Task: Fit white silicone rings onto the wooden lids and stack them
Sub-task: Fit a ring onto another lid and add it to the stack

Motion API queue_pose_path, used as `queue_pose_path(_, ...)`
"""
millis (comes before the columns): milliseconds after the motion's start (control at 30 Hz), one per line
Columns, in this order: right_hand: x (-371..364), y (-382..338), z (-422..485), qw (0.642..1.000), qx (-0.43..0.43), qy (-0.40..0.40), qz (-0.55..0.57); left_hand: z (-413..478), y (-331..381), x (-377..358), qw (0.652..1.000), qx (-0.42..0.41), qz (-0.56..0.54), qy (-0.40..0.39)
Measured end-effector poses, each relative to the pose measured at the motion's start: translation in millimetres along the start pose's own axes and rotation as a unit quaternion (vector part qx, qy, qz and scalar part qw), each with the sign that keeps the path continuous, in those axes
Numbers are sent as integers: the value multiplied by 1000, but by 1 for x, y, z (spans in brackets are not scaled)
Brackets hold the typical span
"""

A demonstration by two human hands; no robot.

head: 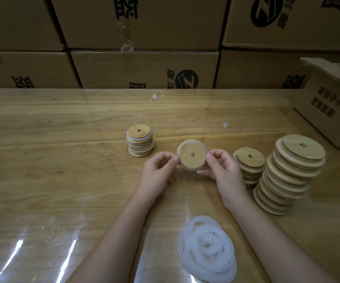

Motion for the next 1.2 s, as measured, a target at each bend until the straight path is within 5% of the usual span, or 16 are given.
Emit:
queue_pose_path(233,-3,4,1,997,-12,-22,-76,2,0,3,998,18,-33,45)
queue_pose_path(500,-7,8,0,987,-14,-42,-154,2,-1,3,996,29,-80,6)
queue_pose_path(1200,-8,5,-3,979,28,-82,-185,3,-2,0,997,-17,-73,-21)
Point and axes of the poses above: each hand's wrist, its own z-axis towards the middle knuckle, its own x-axis out of the back of the hand, y = z × x, the point moved 3 cm from there along z, towards the middle knuckle, and after that the axes turned 10 degrees about -x, right-handed, at the moved point
